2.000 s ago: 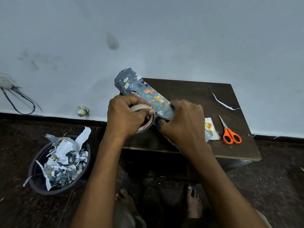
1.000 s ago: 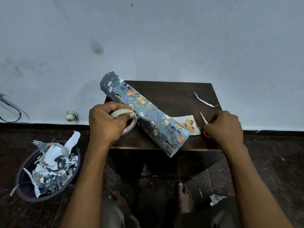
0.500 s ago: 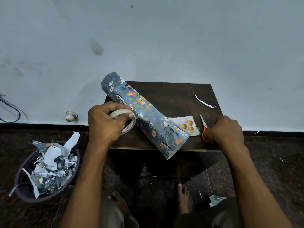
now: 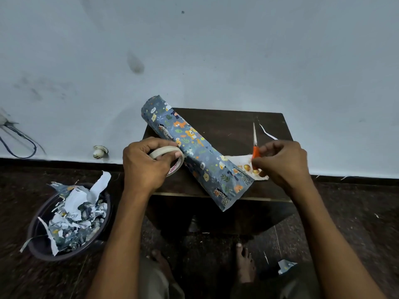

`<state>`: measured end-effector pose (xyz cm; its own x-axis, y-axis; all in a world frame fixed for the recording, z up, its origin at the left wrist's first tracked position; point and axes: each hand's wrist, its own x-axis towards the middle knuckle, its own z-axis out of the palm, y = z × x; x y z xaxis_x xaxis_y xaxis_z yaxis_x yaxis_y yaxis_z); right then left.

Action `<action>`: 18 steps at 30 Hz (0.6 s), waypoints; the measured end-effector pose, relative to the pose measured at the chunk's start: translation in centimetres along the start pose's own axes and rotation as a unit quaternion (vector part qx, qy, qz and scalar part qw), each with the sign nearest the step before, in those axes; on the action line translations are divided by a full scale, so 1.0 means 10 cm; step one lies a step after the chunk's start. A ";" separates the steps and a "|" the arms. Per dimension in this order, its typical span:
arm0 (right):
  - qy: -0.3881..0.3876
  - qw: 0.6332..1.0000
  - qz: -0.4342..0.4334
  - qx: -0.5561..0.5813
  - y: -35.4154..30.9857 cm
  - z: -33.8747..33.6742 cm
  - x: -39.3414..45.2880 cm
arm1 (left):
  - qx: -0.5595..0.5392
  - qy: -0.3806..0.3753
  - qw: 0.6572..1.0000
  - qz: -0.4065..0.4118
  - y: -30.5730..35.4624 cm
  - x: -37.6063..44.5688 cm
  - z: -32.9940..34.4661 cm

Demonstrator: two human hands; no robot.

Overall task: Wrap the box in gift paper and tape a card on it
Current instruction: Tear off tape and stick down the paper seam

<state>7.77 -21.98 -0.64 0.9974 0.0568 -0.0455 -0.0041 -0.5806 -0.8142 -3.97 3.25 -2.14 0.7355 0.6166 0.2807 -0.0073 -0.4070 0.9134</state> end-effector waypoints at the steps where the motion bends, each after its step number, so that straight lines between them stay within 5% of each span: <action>1: -0.017 0.998 -0.018 0.054 -0.08 0.04 -0.02 | -0.001 0.001 1.000 0.001 0.00 0.01 0.00; 4: -0.030 0.987 -0.108 0.113 -0.35 0.21 -0.06 | -0.006 0.001 1.000 -0.001 -0.01 0.02 0.02; 9: -0.001 0.968 -0.250 0.019 -0.75 0.51 -0.07 | -0.004 -0.001 1.000 0.000 -0.03 0.03 0.02; 18: -0.077 0.964 -0.244 -0.076 -0.85 0.91 -0.11 | -0.011 -0.016 1.000 -0.010 -0.04 0.05 0.01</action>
<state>6.08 -9.67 1.08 0.8548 0.4669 0.2264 0.4855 -0.5656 -0.6666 -3.59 3.68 -2.43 0.7565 0.6027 0.2540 -0.0080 -0.3799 0.9250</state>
